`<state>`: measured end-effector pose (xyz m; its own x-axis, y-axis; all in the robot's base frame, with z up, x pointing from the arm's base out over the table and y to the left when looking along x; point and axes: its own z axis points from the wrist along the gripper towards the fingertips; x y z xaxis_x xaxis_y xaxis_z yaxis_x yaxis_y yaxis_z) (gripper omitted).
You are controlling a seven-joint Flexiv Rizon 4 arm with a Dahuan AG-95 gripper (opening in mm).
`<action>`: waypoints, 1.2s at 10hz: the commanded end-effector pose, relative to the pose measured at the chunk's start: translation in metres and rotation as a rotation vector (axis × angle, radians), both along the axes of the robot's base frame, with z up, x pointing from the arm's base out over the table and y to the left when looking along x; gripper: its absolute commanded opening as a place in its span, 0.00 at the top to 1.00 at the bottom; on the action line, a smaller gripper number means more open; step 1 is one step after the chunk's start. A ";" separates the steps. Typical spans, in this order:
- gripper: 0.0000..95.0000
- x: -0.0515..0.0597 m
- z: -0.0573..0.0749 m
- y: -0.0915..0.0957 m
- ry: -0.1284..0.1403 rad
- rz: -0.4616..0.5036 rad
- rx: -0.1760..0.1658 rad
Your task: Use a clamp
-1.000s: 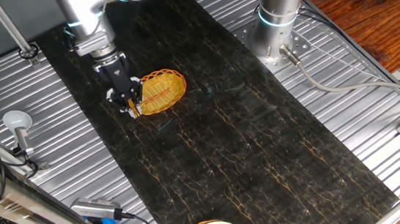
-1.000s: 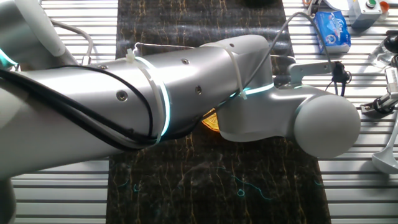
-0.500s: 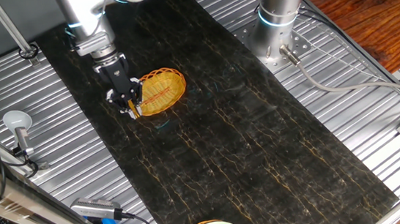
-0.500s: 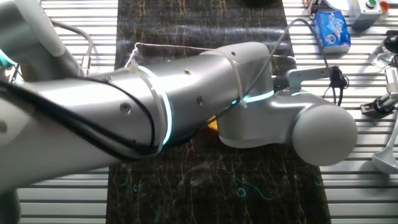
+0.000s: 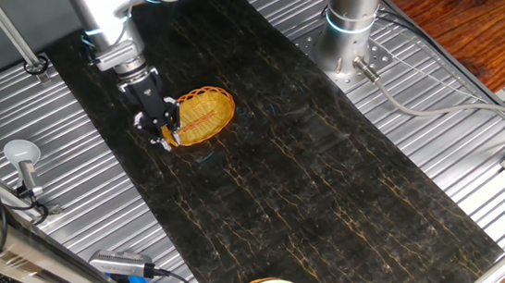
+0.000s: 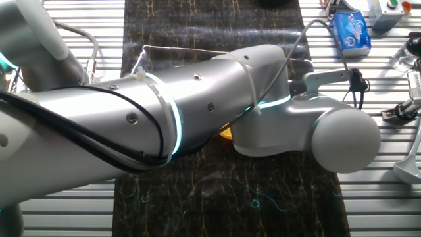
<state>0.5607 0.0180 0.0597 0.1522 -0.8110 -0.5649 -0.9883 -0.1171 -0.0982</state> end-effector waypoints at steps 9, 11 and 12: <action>0.60 -0.005 0.041 0.013 0.118 -0.163 -0.031; 0.60 -0.003 0.053 0.027 0.170 -0.322 -0.073; 0.60 0.000 0.064 0.049 0.229 -0.488 -0.144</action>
